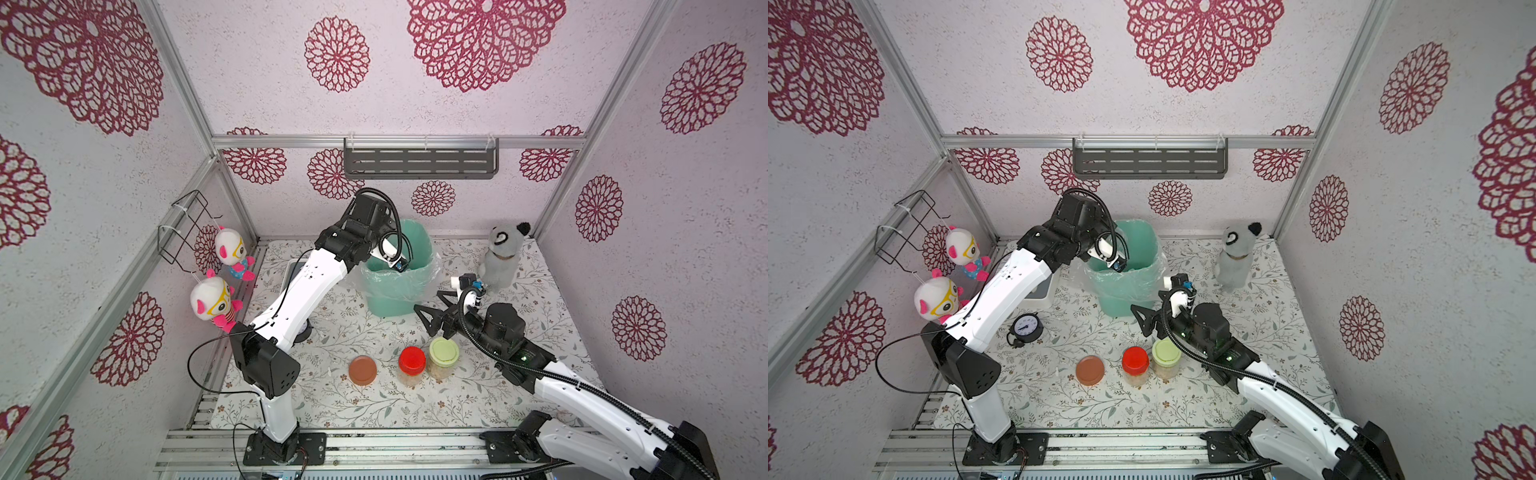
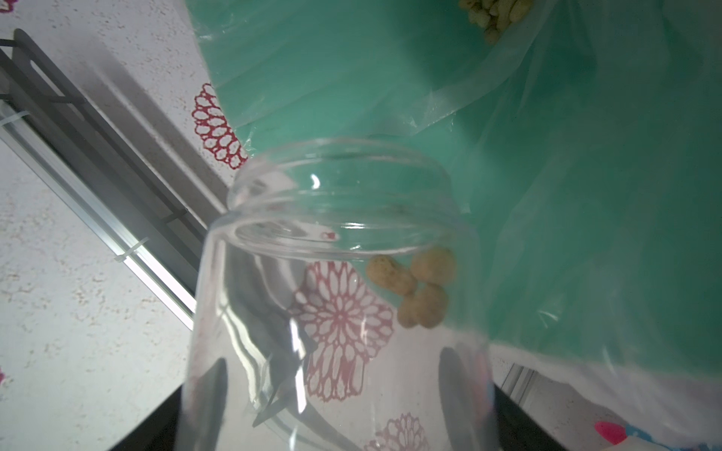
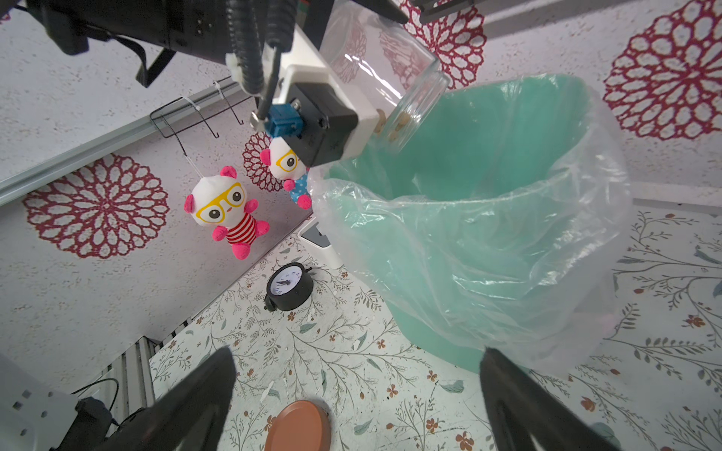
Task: Empty moldy peanuts from jars
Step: Pour the moldy peanuts from the jar into the trash bin.
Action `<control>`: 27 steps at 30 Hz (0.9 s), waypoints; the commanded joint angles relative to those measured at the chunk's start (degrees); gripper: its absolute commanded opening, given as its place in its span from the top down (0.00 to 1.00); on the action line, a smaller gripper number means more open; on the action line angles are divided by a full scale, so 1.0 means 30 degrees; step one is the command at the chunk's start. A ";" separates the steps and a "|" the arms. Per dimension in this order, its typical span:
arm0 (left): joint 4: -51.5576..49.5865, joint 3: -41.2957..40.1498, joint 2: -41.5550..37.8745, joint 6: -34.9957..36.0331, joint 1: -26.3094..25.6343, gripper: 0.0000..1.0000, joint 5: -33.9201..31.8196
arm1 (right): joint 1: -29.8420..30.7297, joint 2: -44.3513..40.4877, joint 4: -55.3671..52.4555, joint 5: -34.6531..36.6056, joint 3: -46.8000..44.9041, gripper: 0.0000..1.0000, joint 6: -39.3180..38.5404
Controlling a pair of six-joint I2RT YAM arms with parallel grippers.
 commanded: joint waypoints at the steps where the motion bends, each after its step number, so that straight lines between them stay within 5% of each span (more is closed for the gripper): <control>1: 0.2878 -0.0224 -0.1350 -0.0680 -0.0085 1.00 0.0529 | -0.0064 -0.0173 0.0959 0.0160 0.0089 0.01 -0.0275; 8: 0.6620 -0.3078 -0.3246 -1.0543 0.0498 1.00 0.3157 | -0.0056 0.0205 0.1279 0.0005 0.0384 0.01 -0.0209; 16: 1.6174 -1.0234 -0.7355 -2.2275 0.1648 1.00 0.4952 | -0.0056 0.0697 0.1714 -0.0095 0.0522 0.01 0.0247; 21: 2.3020 -1.5074 -0.9017 -3.0561 0.1669 1.00 0.4019 | -0.0056 0.1197 0.1699 -0.0192 0.0819 0.01 0.0508; 27: 2.9576 -1.9590 -0.9660 -3.4890 0.1490 1.00 0.2846 | -0.0027 0.1754 0.1316 -0.0544 0.1419 0.01 0.0770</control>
